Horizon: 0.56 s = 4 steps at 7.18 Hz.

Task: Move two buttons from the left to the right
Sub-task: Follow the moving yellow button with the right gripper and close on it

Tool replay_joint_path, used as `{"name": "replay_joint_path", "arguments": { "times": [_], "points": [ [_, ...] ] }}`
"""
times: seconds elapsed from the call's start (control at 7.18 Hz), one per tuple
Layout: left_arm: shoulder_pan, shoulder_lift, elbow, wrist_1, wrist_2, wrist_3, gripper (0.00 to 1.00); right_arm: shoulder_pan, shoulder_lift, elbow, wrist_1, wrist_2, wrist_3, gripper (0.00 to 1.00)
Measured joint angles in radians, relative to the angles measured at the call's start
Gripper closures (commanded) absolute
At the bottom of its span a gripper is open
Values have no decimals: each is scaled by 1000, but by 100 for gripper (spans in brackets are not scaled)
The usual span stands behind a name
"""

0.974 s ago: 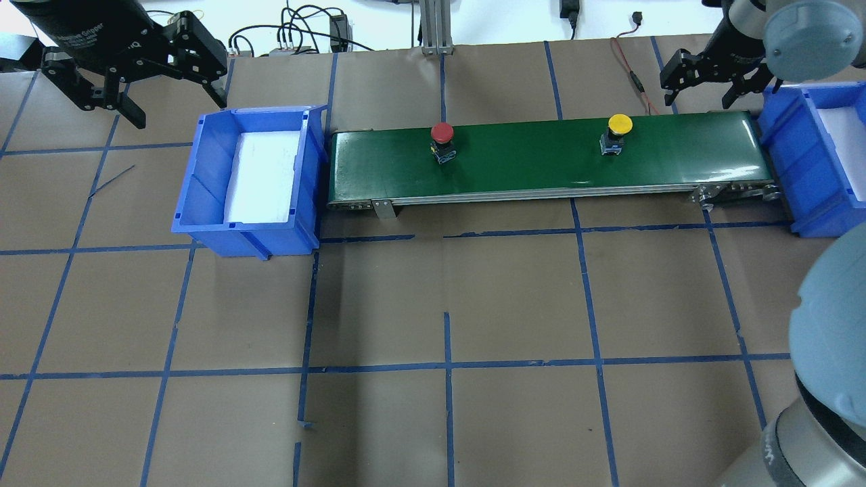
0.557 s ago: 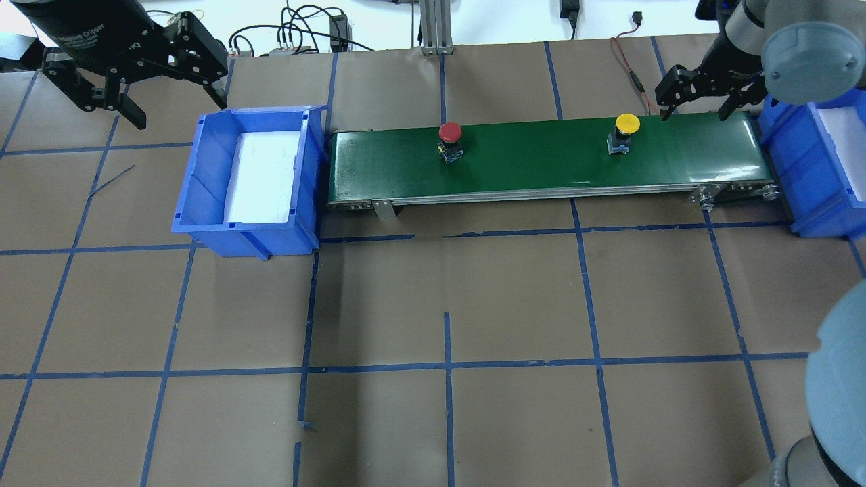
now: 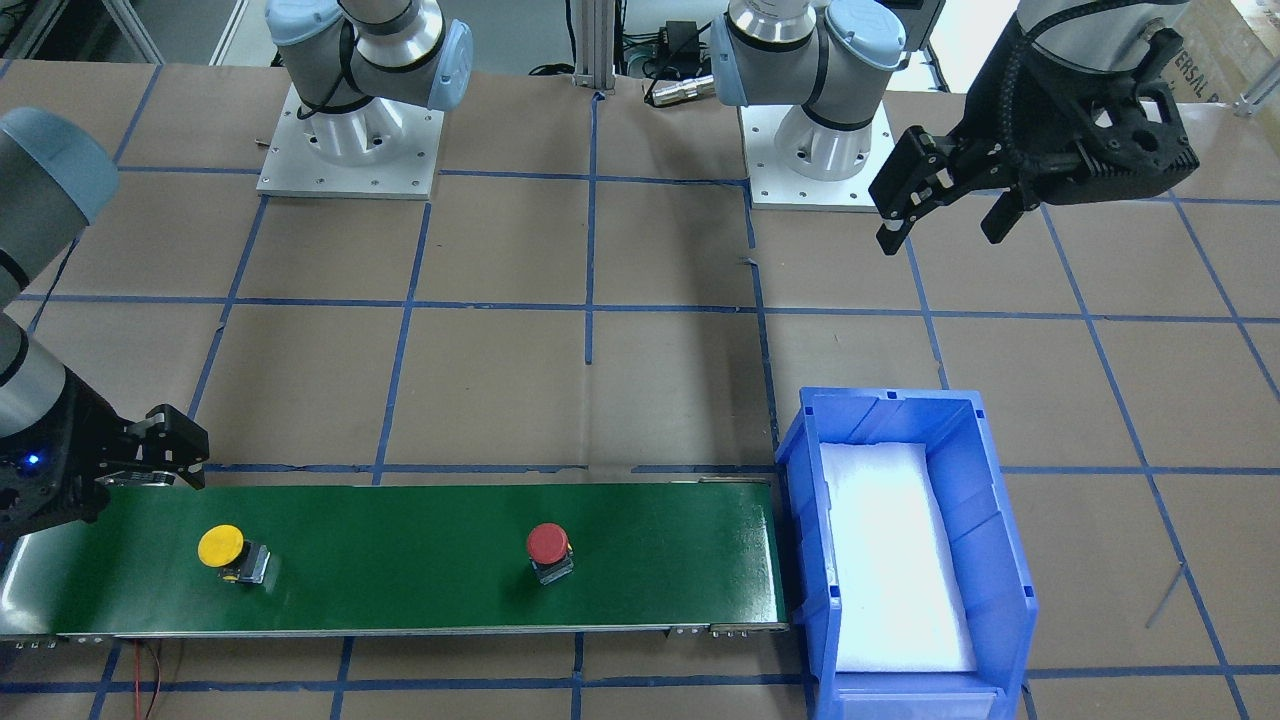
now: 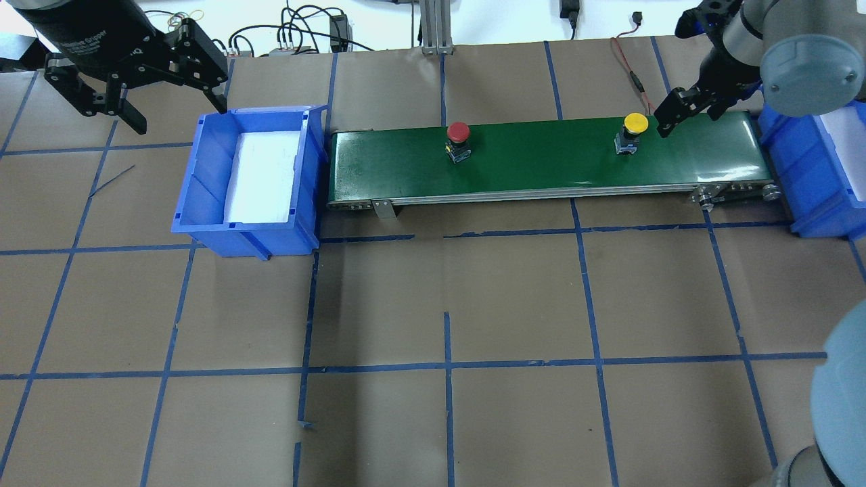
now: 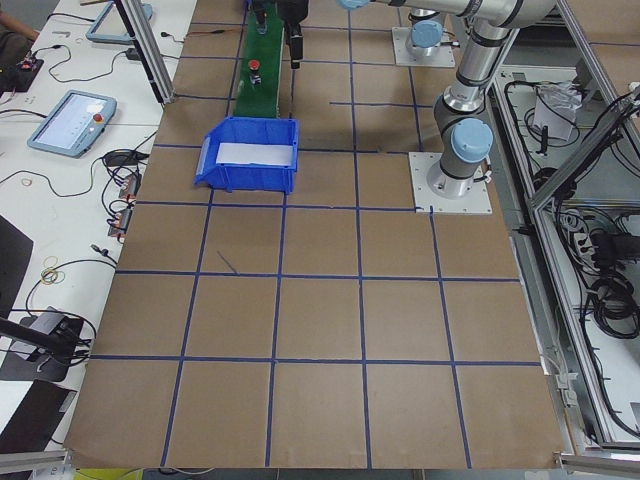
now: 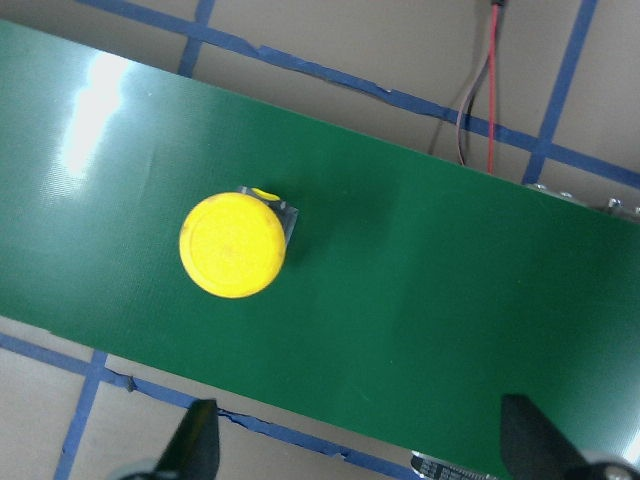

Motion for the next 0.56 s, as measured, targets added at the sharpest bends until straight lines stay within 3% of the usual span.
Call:
{"name": "replay_joint_path", "arguments": {
  "times": [0.56],
  "points": [
    [0,0,-3,1,-2,1,0,-33,51,-42,1,4,-518,1]
  ]
}}
